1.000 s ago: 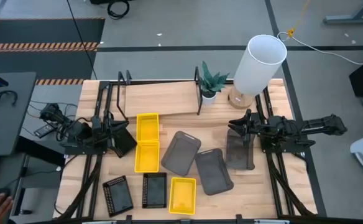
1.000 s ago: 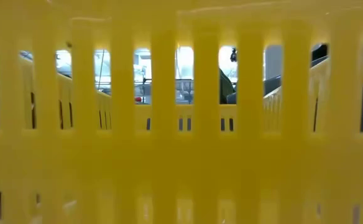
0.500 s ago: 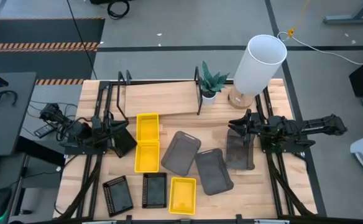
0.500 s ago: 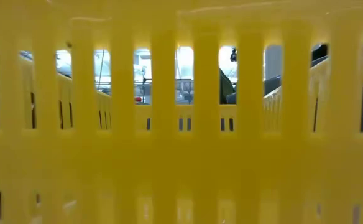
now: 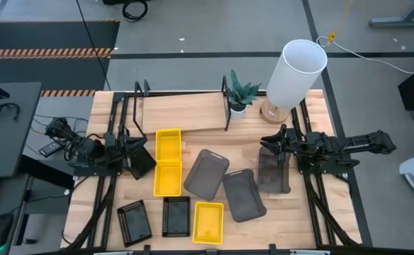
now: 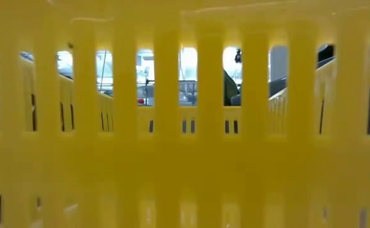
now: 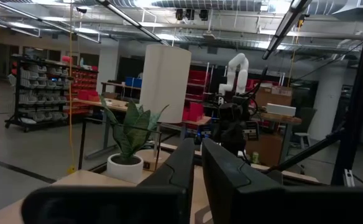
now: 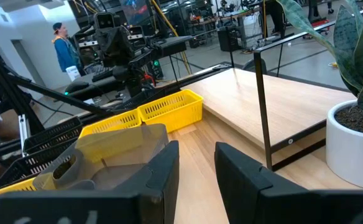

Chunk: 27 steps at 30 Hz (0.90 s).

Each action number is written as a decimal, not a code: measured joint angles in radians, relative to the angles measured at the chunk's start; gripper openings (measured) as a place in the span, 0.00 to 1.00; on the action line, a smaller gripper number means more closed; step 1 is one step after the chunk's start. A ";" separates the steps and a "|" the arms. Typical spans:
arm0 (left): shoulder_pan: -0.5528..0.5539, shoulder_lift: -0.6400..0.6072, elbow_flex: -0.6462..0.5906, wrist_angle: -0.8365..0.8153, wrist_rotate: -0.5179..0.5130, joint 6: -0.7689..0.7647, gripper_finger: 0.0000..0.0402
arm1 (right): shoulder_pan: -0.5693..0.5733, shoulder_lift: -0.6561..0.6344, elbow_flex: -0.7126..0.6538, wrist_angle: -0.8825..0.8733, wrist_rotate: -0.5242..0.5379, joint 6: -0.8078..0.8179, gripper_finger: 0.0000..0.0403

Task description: Stack baskets on shelf by color

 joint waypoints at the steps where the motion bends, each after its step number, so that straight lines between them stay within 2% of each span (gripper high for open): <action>1: 0.000 0.000 0.000 0.000 0.000 0.000 0.09 | 0.000 0.000 0.000 0.000 0.000 0.000 0.27; 9: 0.000 0.000 0.000 0.000 0.000 0.000 0.07 | 0.000 0.000 0.000 0.000 0.000 0.000 0.27; 21: 0.000 0.000 0.000 0.000 0.003 -0.003 0.10 | 0.000 0.000 0.000 0.000 0.000 0.000 0.27; 22: -0.001 0.000 0.000 0.000 0.005 -0.031 0.10 | 0.000 0.000 0.000 0.000 0.000 0.000 0.27; 25: -0.014 0.000 0.000 -0.015 0.043 -0.338 0.09 | 0.000 0.000 0.000 0.000 0.000 0.000 0.27; 27: -0.022 0.001 0.000 -0.053 0.104 -0.469 0.08 | 0.000 0.000 0.000 0.000 0.000 0.000 0.27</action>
